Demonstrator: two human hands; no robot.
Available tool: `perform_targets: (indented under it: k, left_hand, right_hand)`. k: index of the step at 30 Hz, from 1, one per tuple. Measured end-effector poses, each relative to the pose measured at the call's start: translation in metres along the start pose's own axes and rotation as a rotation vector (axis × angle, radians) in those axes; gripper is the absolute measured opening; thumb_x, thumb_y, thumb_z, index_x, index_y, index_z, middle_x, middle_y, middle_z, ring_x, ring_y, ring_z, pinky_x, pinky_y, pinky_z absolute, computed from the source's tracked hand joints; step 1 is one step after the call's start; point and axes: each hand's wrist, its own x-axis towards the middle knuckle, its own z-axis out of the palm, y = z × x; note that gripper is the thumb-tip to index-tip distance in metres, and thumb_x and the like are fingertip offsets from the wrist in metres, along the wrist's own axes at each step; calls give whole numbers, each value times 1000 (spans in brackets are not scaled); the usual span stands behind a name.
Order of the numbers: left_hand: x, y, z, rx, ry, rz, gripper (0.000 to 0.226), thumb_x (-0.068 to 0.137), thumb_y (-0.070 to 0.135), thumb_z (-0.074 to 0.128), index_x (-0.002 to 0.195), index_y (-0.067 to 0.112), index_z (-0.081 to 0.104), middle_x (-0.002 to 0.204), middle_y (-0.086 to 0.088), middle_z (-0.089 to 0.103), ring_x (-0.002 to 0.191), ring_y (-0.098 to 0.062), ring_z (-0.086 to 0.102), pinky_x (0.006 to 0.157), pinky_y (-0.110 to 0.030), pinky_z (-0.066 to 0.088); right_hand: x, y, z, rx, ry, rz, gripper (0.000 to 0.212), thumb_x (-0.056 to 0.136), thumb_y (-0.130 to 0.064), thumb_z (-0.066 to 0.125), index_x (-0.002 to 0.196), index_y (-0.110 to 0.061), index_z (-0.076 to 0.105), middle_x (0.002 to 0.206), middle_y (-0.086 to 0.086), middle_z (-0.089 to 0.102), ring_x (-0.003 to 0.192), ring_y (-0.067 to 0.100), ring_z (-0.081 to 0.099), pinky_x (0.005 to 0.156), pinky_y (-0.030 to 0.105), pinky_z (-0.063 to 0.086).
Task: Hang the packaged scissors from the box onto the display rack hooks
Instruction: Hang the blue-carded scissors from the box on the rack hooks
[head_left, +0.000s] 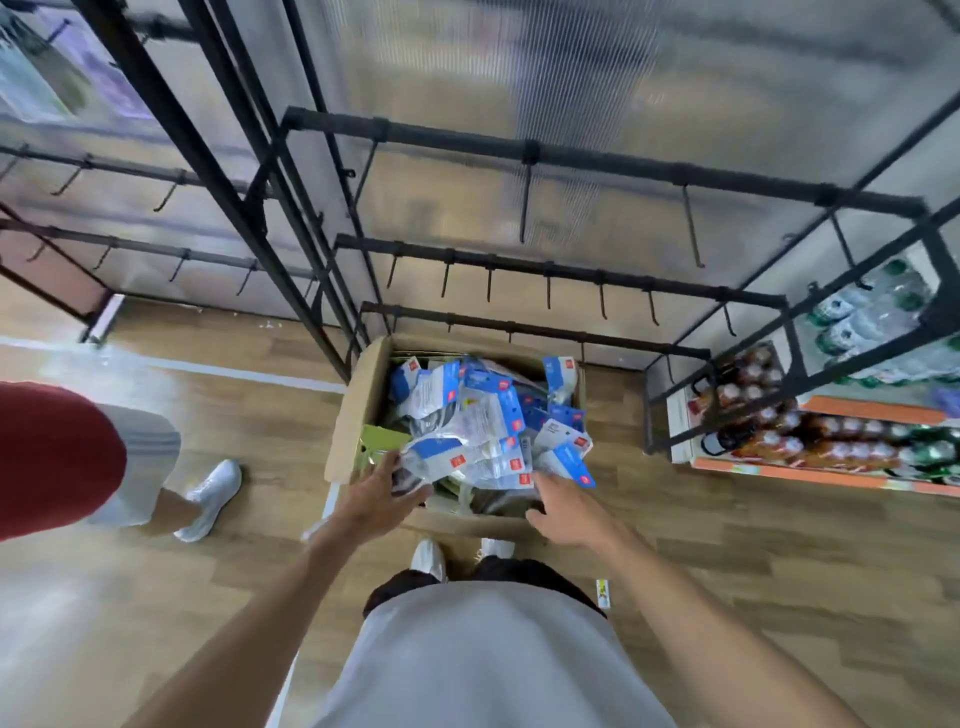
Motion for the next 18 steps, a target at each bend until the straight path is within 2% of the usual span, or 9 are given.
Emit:
perform_targets:
  k: [3, 7, 11, 15, 17, 18]
  left_hand:
    - [10, 9, -2, 18, 9, -40, 80, 86, 65, 58, 149, 25, 30, 139, -12, 51, 127, -33, 47, 105, -39, 36]
    - [23, 16, -1, -34, 4, -67, 81, 84, 65, 61, 147, 21, 35, 138, -13, 53, 129, -31, 45, 108, -38, 33]
    - [27, 16, 7, -42, -8, -123, 101, 63, 85, 44, 143, 25, 38, 135, -10, 55, 126, -31, 47, 109, -42, 34]
    - [29, 22, 12, -101, -13, -196, 124, 49, 98, 43, 149, 26, 28, 143, -14, 45, 134, -35, 36, 113, -48, 30]
    - [26, 30, 9, -164, -8, -240, 126, 52, 99, 41, 153, 25, 22, 149, -17, 38, 139, -37, 30, 115, -50, 26]
    - [25, 33, 8, -233, 1, -268, 119, 62, 94, 42, 155, 24, 19, 153, -18, 33, 142, -38, 26, 116, -51, 23]
  right_hand:
    - [17, 3, -19, -8, 16, -29, 42, 94, -29, 53, 132, -14, 45, 132, 10, 58, 117, 31, 57, 90, 36, 47]
    - [42, 11, -31, 11, -19, -45, 35, 94, -34, 53, 124, -16, 46, 124, 10, 60, 109, 30, 60, 90, 43, 51]
    - [56, 22, -28, 12, -50, -65, 35, 96, -36, 53, 124, -17, 44, 117, 8, 60, 103, 28, 60, 86, 43, 51]
    - [74, 29, -27, 19, -31, -70, 39, 96, -36, 53, 129, -16, 44, 118, 10, 62, 104, 29, 61, 79, 40, 51]
    - [82, 27, -29, 23, -18, -77, 44, 97, -34, 53, 135, -17, 41, 118, 9, 60, 104, 29, 60, 75, 39, 47]
    - [85, 26, -32, 31, -9, -75, 43, 98, -34, 53, 135, -16, 41, 117, 9, 60, 105, 29, 60, 73, 37, 43]
